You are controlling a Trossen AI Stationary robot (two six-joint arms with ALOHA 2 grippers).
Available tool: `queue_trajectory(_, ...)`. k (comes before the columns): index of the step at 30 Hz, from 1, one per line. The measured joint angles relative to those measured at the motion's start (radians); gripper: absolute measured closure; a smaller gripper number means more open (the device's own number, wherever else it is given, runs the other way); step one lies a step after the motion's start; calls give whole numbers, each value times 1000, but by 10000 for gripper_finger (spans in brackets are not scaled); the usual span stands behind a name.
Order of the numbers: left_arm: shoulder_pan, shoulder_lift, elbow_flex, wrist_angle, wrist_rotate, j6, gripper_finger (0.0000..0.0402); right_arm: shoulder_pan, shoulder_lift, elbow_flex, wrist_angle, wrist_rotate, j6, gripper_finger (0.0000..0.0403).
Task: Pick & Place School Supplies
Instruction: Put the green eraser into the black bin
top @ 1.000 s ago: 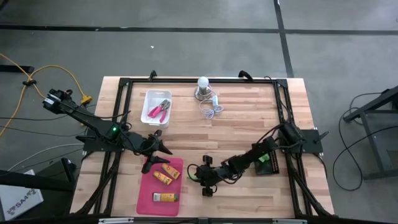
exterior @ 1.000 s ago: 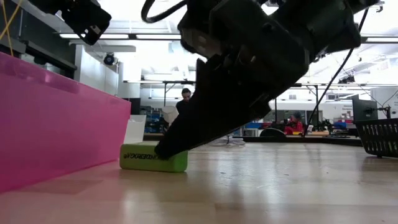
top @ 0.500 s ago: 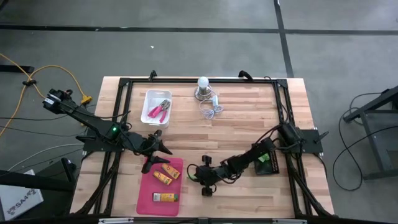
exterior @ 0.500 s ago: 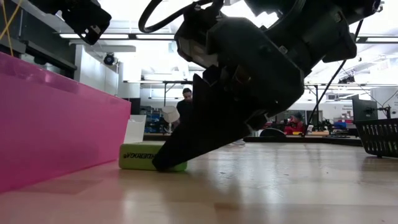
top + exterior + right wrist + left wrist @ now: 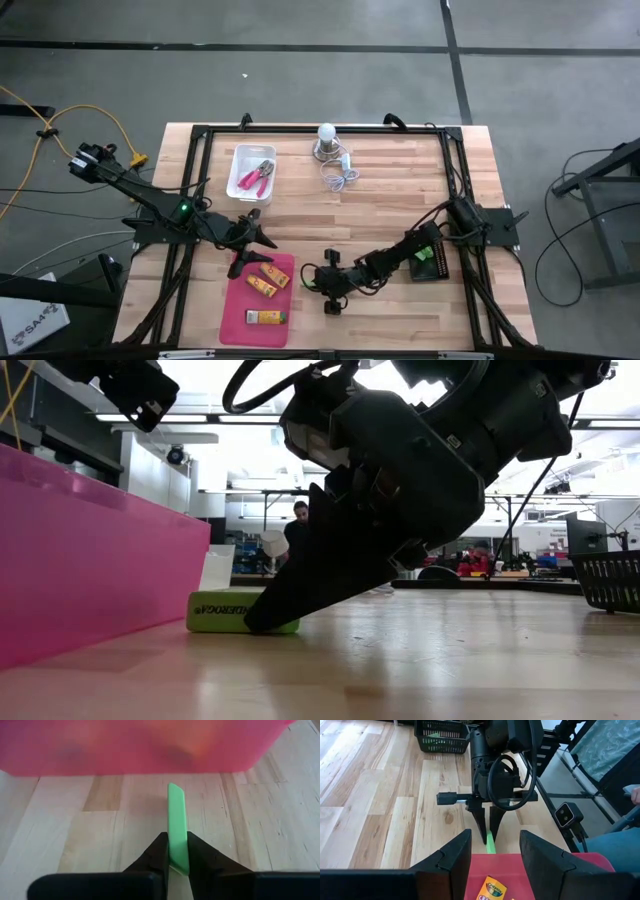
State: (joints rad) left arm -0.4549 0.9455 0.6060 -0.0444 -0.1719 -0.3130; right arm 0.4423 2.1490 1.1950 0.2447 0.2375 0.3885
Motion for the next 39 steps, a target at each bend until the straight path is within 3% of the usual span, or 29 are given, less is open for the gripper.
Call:
queue_trajectory(19,0,0,0,0,0,-1,240,2,-15,-1,-13,-13,3,368)
queue_trajectory(29,0,0,0,1,0,2,240,3,-147,-2,-275,69,14,370)
queue_trajectory(39,0,0,0,1,0,6,240,-5,-299,0,-628,221,247,370)
